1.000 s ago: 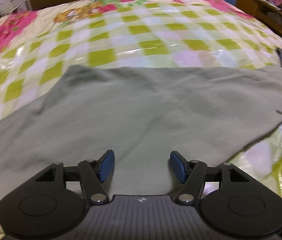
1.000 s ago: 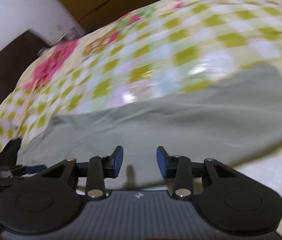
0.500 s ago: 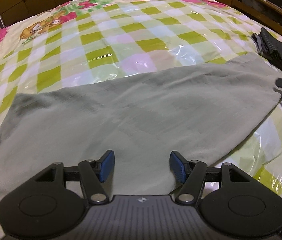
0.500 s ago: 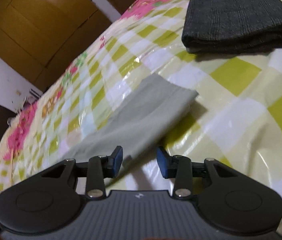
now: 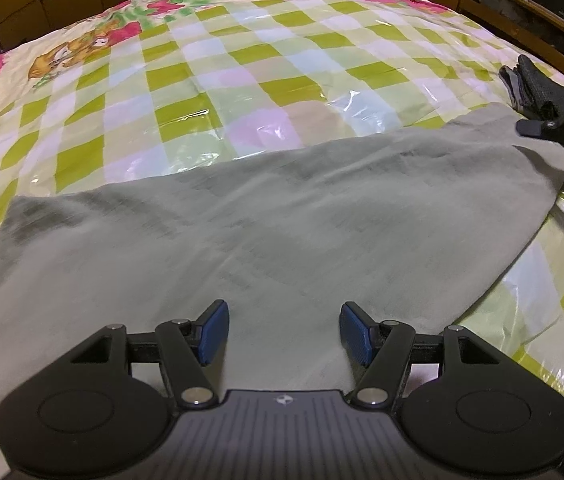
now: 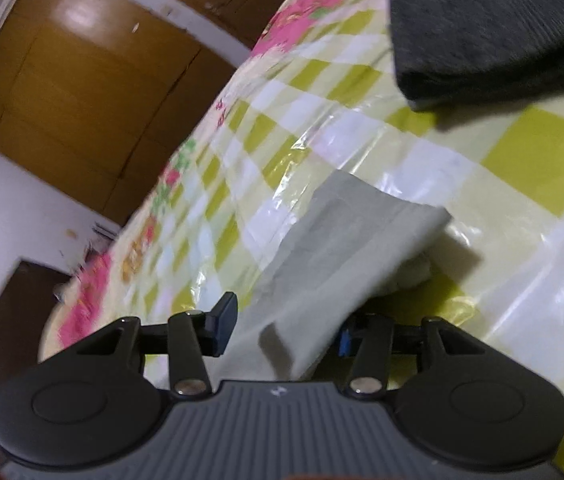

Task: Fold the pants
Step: 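Grasp the trouser leg edge with the right tool, then lift the trouser leg with the right tool and fold it over the trousers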

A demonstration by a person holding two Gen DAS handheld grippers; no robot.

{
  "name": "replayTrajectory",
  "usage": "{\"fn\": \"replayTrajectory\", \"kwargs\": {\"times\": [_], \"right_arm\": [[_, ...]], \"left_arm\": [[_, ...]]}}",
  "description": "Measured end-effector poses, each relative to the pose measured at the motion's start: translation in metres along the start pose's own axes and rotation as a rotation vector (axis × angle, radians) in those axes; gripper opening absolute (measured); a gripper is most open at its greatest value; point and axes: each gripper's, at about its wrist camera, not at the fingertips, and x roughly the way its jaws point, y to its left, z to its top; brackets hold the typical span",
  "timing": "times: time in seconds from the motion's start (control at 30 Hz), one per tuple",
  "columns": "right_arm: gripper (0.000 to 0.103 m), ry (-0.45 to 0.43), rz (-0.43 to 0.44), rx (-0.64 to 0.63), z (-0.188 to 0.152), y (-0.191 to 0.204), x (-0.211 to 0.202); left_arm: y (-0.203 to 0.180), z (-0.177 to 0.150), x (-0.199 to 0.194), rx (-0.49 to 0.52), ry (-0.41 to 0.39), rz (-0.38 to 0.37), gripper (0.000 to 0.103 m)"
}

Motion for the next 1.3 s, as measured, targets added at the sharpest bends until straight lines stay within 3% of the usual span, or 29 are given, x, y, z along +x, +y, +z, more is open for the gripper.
{"fn": "replayTrajectory", "kwargs": {"times": [0.13, 0.27, 0.33, 0.37, 0.43, 0.47, 0.57, 0.67, 0.8, 0.9, 1.0, 1.1, 1.3], "right_arm": [[0.049, 0.043, -0.039, 0.007, 0.006, -0.001, 0.018], [0.049, -0.028, 0.03, 0.145, 0.005, -0.016, 0.024], [0.048, -0.022, 0.06, 0.179, 0.004, -0.018, 0.03], [0.043, -0.011, 0.074, 0.186, 0.004, -0.016, 0.032], [0.009, -0.014, 0.122, 0.205, 0.006, -0.009, 0.026], [0.007, -0.031, 0.133, 0.185, 0.008, -0.004, 0.021], [0.005, -0.063, 0.105, 0.094, 0.017, 0.01, 0.014], [0.004, 0.02, 0.051, 0.153, 0.02, 0.0, 0.038], [0.009, -0.002, 0.135, 0.126, 0.012, 0.011, 0.036], [0.009, 0.031, 0.08, 0.119, 0.008, 0.01, 0.05], [0.005, -0.027, 0.139, 0.205, 0.01, 0.004, 0.038], [0.005, -0.06, 0.142, 0.191, 0.018, 0.011, 0.024], [0.005, -0.042, 0.228, 0.059, 0.014, 0.078, 0.022]], "left_arm": [[-0.001, 0.002, 0.002, -0.003, -0.004, -0.007, 0.074], [-0.001, 0.001, 0.003, -0.011, -0.007, -0.014, 0.076], [-0.001, 0.001, 0.001, -0.008, -0.01, -0.017, 0.076], [0.0, 0.001, 0.0, -0.01, -0.014, -0.022, 0.076], [0.0, 0.0, -0.002, -0.014, -0.022, -0.035, 0.076], [0.001, 0.0, -0.001, -0.014, -0.025, -0.038, 0.076], [0.0, -0.001, 0.0, -0.02, -0.031, -0.037, 0.076], [0.003, -0.003, -0.008, -0.014, -0.06, -0.031, 0.076], [0.013, -0.006, -0.008, -0.022, -0.056, -0.03, 0.076], [0.025, -0.011, -0.014, -0.043, -0.073, -0.013, 0.076], [0.043, -0.02, -0.019, -0.085, -0.08, -0.003, 0.076], [0.059, -0.032, -0.022, -0.11, -0.083, 0.024, 0.076], [0.098, -0.054, -0.044, -0.165, -0.124, 0.077, 0.076]]}}
